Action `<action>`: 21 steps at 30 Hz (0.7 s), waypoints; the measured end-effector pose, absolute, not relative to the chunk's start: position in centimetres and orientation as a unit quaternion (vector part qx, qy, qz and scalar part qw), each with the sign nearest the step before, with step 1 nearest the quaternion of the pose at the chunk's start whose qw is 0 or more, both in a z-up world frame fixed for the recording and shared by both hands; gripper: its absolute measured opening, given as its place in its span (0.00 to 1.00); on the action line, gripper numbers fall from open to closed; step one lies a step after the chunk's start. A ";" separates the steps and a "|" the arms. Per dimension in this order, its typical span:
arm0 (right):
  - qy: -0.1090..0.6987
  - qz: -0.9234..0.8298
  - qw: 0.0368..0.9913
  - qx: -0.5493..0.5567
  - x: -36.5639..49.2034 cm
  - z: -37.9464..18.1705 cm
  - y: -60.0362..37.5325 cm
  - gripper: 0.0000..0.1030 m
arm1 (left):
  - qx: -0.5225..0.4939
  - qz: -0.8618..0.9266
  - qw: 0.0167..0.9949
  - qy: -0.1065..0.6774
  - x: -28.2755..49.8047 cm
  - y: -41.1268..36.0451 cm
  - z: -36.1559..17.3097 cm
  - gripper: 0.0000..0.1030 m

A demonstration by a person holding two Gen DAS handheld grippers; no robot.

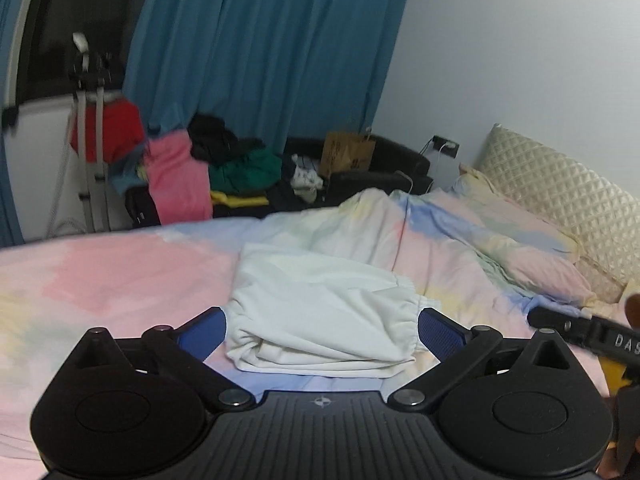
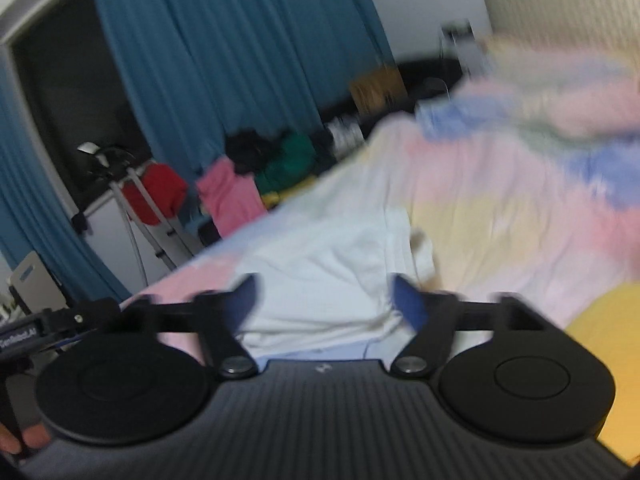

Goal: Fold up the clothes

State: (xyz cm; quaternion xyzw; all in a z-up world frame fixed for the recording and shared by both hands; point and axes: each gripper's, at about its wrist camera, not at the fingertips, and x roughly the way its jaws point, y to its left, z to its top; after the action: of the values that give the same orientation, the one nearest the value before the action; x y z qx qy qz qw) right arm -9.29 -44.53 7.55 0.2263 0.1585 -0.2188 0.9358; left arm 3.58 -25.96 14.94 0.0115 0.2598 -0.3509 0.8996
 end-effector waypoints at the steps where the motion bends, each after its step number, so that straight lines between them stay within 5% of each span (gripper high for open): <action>1: 0.149 -0.219 0.941 0.209 -9.9 8.3 -43.6 0.86 | 0.015 -0.350 0.903 0.250 2.4 -25.3 15.3 1.00; 11: 0.125 -0.220 0.955 0.153 -11.9 6.3 -38.4 0.86 | 0.066 -0.329 0.925 0.177 -6.0 -20.9 15.0 1.00; 21: 0.127 -0.218 0.961 0.114 -11.6 3.0 -35.2 0.86 | 0.043 -0.327 0.928 0.173 -6.1 -19.9 10.7 1.00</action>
State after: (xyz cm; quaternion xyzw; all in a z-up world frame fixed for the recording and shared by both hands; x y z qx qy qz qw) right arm -11.65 -35.16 2.96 0.1143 0.1272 -0.2178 0.9609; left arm -6.08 -19.89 10.67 0.0427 0.1729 -0.3273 0.9280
